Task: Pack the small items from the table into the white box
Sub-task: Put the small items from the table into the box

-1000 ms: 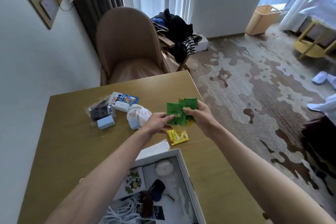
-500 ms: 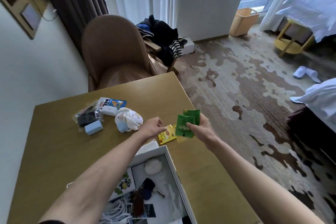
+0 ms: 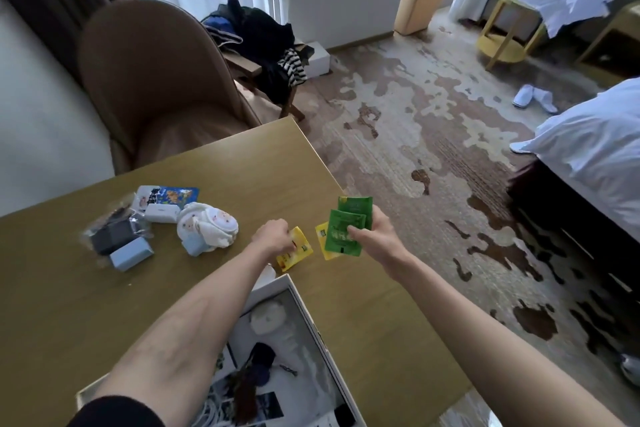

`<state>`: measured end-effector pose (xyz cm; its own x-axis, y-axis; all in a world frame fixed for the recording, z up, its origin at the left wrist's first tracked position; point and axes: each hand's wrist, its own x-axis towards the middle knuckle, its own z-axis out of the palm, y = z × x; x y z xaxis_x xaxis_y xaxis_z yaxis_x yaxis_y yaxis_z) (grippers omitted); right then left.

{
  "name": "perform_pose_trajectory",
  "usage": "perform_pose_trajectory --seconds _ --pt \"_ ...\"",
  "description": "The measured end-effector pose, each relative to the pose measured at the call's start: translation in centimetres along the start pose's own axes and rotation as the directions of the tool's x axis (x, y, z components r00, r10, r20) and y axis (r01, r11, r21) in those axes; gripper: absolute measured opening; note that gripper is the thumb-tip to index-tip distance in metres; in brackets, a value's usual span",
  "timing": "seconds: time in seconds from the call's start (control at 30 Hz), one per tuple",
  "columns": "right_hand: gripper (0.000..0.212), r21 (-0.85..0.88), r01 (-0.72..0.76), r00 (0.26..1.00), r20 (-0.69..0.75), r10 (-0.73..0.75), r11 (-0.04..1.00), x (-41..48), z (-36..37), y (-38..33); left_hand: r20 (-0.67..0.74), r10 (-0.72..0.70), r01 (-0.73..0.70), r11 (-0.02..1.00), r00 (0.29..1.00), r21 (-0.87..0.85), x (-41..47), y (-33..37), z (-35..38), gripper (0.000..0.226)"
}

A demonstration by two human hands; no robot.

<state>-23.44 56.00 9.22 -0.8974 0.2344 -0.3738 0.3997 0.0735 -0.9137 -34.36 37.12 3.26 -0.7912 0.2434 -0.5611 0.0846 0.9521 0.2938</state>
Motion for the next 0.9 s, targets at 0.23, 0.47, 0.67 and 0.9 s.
perform_pose_trajectory --seconds 0.23,0.47,0.67,0.9 --pt "0.041 0.217 0.071 0.997 0.023 -0.077 0.974 -2.4 -2.0 -3.1 -0.180 0.089 -0.199 0.560 0.980 -0.805 -8.1 4.4 -2.5 0.018" --pt "0.046 0.209 0.141 0.954 0.231 -0.189 0.968 -6.1 -0.8 -5.5 -0.300 0.017 -0.281 0.400 0.954 -0.872 -19.1 5.5 -1.4 0.026" --pt "0.041 0.043 0.196 0.825 0.533 -0.189 0.980 -9.5 4.6 -5.7 -0.439 -0.210 -0.335 0.396 0.874 -0.855 -25.5 1.7 0.4 0.028" --pt "0.038 -0.081 0.302 0.643 0.753 -0.140 0.950 -13.9 11.5 -5.2 -0.458 -0.404 -0.165 0.580 0.792 -0.798 -32.1 -4.8 3.4 0.031"
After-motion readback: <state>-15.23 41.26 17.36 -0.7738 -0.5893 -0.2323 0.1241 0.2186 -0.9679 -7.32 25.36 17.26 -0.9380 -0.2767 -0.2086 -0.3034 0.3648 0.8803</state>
